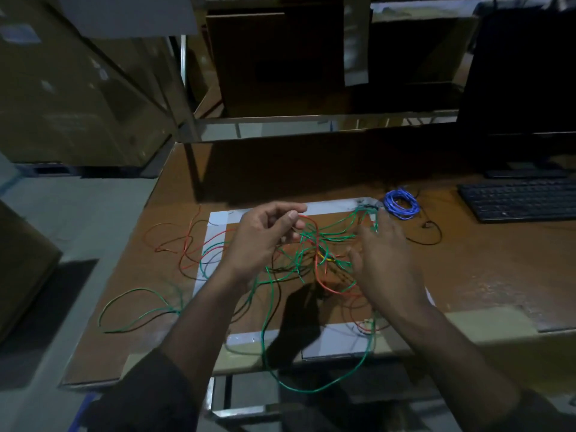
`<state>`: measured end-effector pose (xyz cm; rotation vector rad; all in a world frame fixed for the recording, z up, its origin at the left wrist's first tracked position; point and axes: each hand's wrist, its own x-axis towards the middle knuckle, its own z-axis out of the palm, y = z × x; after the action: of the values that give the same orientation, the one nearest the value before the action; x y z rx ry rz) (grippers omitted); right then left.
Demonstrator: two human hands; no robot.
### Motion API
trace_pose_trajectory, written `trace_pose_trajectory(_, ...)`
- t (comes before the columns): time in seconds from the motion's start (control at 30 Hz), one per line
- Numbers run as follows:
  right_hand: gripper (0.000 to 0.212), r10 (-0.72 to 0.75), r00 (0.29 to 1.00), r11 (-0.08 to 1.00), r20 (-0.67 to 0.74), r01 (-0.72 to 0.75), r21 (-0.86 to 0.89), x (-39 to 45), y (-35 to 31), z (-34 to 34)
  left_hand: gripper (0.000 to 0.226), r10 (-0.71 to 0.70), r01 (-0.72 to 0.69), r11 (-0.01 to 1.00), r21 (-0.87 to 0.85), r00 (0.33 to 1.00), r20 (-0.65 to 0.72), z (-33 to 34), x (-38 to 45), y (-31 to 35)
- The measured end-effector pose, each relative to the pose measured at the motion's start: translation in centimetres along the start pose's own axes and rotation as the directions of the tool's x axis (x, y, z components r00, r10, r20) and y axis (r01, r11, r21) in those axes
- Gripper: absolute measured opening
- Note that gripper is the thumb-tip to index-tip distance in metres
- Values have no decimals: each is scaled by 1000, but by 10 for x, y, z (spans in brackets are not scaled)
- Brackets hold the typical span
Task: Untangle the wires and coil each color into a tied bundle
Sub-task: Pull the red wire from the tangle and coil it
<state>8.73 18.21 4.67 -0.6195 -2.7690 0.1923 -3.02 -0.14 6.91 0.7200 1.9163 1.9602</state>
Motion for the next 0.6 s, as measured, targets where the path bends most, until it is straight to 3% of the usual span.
trace_pose_trajectory(0.07, 35, -21, 998, 995, -60, 27, 99, 2, -1, -9, 20, 1, -2, 999, 32, 999, 41, -5, 1, 1)
trace_pose_trajectory(0.13, 33, -80, 993, 935, -87, 105, 338, 5, -6, -16, 21, 4, -8, 999, 47, 996, 93, -6, 1, 5)
trace_pose_trajectory(0.23, 32, -213, 974, 701, 73, 100, 706, 13, -25, -23, 17, 50, -58, 997, 55, 990, 136, 1, 2, 13)
trace_pose_trajectory(0.33, 14, -248, 967, 679, 60, 129, 722, 21, -40, -18, 10, 101, -117, 987, 108, 985, 138, -1, 5, 12)
trace_pose_trajectory(0.43, 24, -119, 992, 581, -47, 108, 807, 30, -42, -23, 5, 87, -140, 944, 298, 979, 185, -15, 6, -9)
trace_pose_trajectory(0.6, 27, 68, 970, 467, -235, 177, 866, 40, -39, -48, 10, -64, 21, 892, 451, 995, 81, -37, 5, -62)
